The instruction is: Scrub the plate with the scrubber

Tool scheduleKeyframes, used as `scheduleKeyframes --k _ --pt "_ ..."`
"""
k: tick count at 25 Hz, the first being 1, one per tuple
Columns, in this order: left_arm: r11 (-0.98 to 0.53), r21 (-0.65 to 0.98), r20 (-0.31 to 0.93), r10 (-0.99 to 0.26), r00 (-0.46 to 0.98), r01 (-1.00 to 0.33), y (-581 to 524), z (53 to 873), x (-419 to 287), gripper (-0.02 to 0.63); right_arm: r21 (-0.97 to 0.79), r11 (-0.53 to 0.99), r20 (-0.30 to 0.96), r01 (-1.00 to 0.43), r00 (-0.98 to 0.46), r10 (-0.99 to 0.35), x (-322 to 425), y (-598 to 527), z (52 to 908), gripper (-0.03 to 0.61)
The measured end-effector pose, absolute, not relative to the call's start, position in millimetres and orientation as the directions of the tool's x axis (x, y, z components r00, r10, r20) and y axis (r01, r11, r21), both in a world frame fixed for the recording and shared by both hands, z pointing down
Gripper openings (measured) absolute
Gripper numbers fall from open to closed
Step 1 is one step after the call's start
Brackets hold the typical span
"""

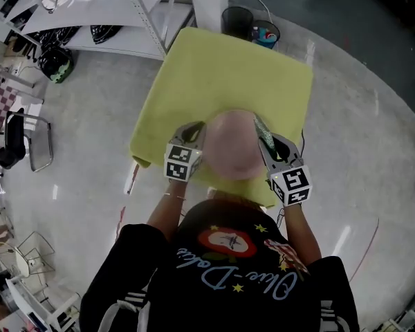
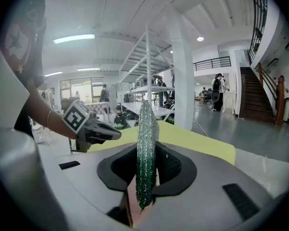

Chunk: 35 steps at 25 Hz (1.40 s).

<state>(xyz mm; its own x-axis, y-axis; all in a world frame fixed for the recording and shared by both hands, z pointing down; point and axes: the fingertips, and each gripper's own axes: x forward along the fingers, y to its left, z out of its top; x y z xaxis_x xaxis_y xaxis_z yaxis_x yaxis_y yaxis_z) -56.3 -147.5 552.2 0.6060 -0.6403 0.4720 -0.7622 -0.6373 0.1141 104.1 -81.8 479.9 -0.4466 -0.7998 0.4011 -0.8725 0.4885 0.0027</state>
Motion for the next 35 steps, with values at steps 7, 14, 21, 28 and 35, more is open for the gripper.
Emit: scheduleKeyframes --k 7,14,21,28,35 --pt "-0.627 0.105 0.394 -0.686 0.611 -0.772 -140 498 -61 0.003 -0.042 0.451 0.327 -0.892 -0.439 -0.837 102 -92 459 0.064" --pt "-0.65 0.074 0.371 -0.686 0.626 -0.756 -129 465 -57 0.003 -0.053 0.452 0.275 -0.891 -0.448 -0.851 94 -93 438 0.064" --pt "-0.665 0.053 0.367 -0.681 0.634 -0.745 -126 457 -51 0.004 -0.058 0.442 0.249 -0.895 -0.442 -0.862 93 -95 427 0.064" --pt "-0.681 0.052 0.352 -0.672 0.652 -0.73 -121 450 -47 0.003 -0.06 0.436 0.243 -0.898 -0.437 -0.866 90 -96 420 0.064" --pt "-0.688 0.053 0.343 -0.668 0.66 -0.724 -113 448 -40 0.004 -0.057 0.449 0.243 -0.892 -0.449 -0.86 89 -91 417 0.064"
